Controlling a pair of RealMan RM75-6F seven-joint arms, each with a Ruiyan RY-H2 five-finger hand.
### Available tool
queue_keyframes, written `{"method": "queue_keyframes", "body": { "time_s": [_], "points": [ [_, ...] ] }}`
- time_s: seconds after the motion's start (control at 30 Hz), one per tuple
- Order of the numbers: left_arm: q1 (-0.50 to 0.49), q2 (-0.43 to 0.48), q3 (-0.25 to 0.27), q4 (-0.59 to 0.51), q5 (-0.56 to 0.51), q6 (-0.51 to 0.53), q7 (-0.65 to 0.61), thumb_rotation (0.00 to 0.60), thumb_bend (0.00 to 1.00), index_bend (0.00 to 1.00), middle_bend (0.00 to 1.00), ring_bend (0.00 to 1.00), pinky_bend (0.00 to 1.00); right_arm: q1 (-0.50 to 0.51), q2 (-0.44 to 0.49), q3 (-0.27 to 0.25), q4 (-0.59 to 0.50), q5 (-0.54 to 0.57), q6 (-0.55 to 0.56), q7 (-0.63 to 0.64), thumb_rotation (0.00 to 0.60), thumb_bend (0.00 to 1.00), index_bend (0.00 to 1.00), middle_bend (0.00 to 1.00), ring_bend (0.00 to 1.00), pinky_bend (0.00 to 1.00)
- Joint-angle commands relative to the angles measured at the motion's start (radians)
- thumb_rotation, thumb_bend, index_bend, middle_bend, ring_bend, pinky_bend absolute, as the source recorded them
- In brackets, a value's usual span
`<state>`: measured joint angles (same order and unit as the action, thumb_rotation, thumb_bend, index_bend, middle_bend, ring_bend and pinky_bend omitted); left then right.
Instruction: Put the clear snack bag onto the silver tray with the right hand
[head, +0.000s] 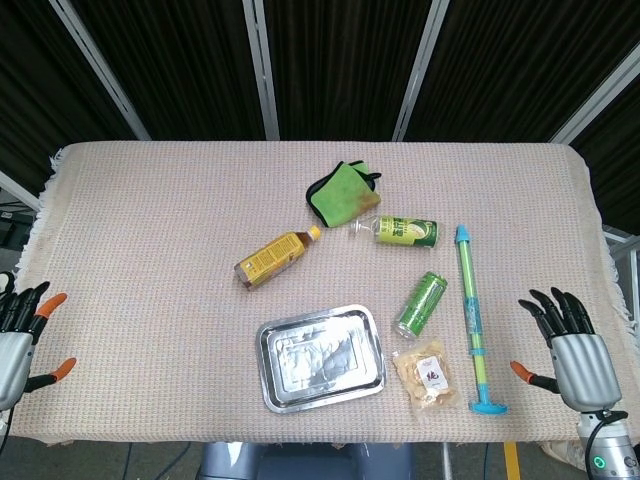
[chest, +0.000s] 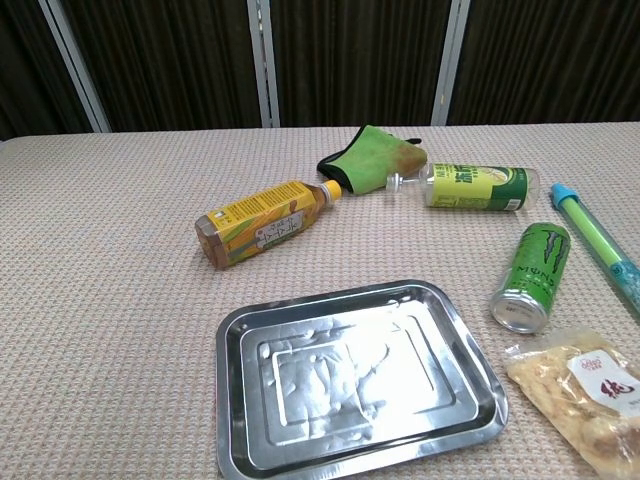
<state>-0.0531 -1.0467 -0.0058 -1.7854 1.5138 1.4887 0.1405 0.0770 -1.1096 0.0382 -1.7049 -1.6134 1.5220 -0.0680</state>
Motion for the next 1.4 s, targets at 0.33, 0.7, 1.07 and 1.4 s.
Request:
{"method": "queue_keyframes", "body": {
  "time_s": [0.33,0.7,1.07,1.4],
  "points": [
    [-0.011,0.0,-0.007,-0.007,-0.005,-0.01,0.018,0.6,0.17,0.14,0.0,0.0,0.0,0.081,0.005,-0.074,0.007,-0.151,-0.125,0.037,0.6,0.02,0.17,0.11,0.0,0.08],
    [-0.014,0.007,-0.01,-0.016,-0.004,-0.009,0.024,0.6,0.17,0.14,0.0,0.0,0.0,0.224,-0.004,-0.118,-0.036,-0.225,-0.385,-0.074,0.6,0.0,0.16,0.08,0.0,0.08],
    [-0.007,0.009,-0.006,-0.002,-0.019,-0.011,0.014,0.6,0.17,0.14,0.0,0.0,0.0,0.31,-0.076,-0.107,-0.016,-0.133,-0.584,-0.17,0.6,0.0,0.11,0.05,0.0,0.08],
    [-0.005,0.005,-0.003,0.01,-0.026,-0.015,0.006,0.6,0.17,0.14,0.0,0.0,0.0,0.317,-0.101,-0.121,0.014,-0.085,-0.607,-0.204,0.6,0.0,0.11,0.05,0.0,0.08]
  ]
}}
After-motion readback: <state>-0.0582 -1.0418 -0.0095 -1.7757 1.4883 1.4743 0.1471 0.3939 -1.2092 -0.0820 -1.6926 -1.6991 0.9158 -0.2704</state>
